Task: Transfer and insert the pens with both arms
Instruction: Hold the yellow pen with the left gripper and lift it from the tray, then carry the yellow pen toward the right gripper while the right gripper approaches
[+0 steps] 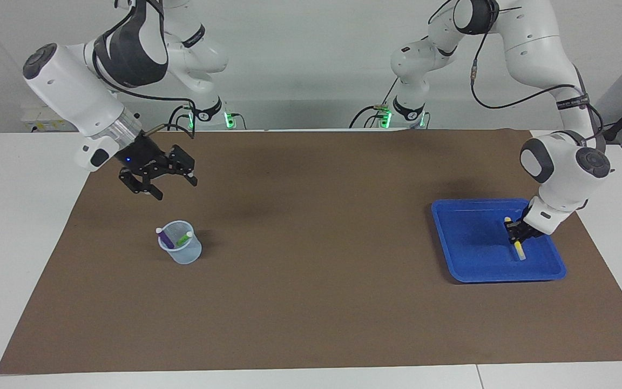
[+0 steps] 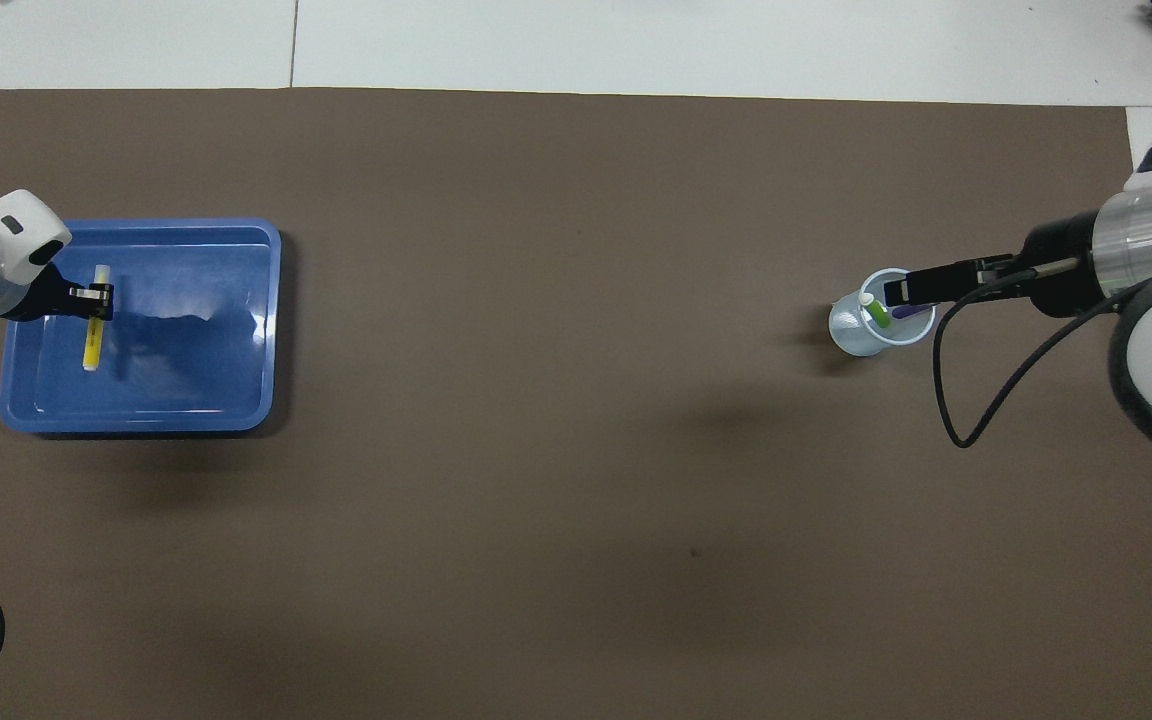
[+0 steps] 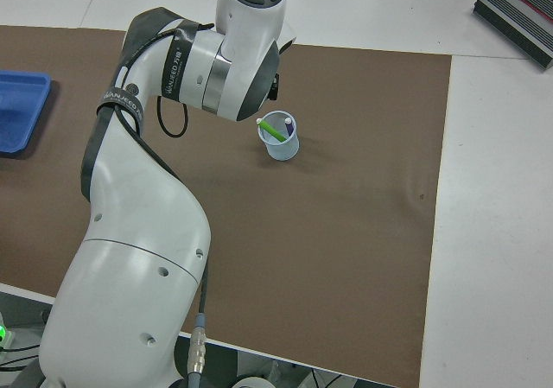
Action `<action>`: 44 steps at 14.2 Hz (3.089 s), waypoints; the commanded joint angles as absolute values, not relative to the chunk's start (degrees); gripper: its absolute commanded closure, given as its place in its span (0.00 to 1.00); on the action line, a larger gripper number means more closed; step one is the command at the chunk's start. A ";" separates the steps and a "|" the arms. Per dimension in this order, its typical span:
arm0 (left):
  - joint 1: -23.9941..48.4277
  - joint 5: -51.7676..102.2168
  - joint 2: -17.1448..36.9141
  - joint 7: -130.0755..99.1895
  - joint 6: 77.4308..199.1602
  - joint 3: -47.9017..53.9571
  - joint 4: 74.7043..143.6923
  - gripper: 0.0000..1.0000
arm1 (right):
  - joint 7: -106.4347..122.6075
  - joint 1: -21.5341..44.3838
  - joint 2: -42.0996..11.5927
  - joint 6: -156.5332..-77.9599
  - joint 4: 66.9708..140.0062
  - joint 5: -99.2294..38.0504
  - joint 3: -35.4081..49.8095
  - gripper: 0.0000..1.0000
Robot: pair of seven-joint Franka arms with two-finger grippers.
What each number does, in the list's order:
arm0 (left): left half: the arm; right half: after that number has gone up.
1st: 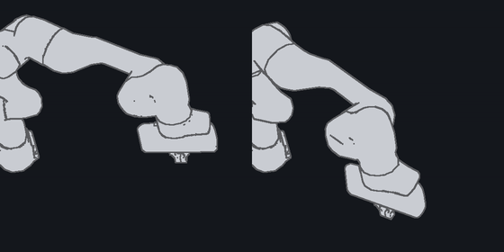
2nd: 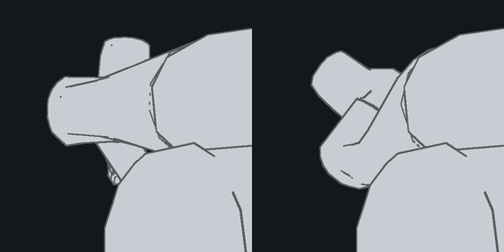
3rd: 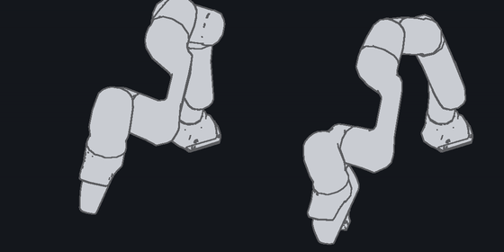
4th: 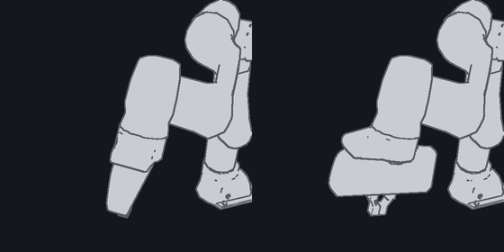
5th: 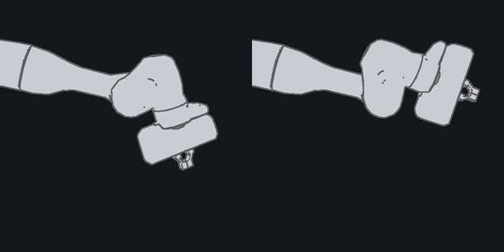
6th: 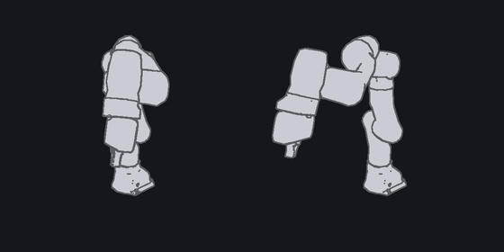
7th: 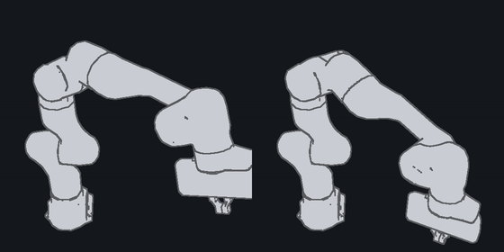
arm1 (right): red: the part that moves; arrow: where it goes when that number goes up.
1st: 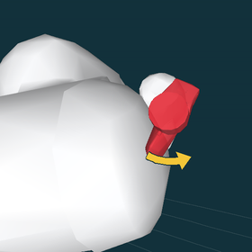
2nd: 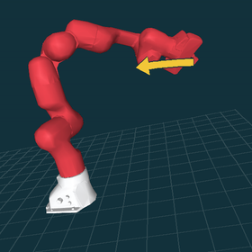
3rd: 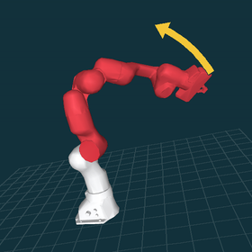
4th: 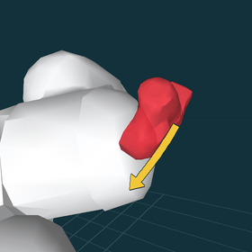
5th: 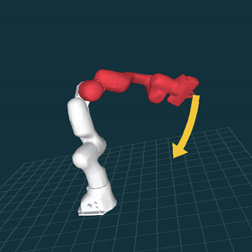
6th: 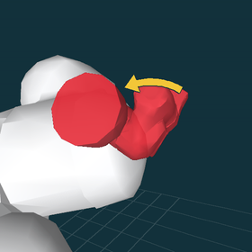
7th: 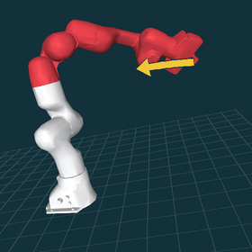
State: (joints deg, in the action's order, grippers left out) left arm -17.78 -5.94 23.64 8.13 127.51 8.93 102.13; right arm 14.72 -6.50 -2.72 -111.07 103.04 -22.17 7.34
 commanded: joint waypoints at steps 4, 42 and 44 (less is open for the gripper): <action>-15.91 1.49 22.68 -2.52 123.31 8.70 99.14 1.00 | 14.33 -6.24 -2.46 -112.67 104.59 -23.64 7.65 0.00; 28.13 16.08 16.52 -115.83 138.52 10.81 93.96 1.00 | 11.85 5.54 -5.53 -125.85 106.44 -51.06 7.73 0.00; 28.56 16.17 16.52 -115.84 138.95 10.81 93.52 1.00 | 12.39 5.80 -5.98 -126.82 106.61 -51.06 7.73 0.00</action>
State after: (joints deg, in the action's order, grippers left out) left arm 27.53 15.26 15.26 -115.06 138.08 11.42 95.27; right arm 10.50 5.84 -5.71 -125.24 106.06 -50.62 7.37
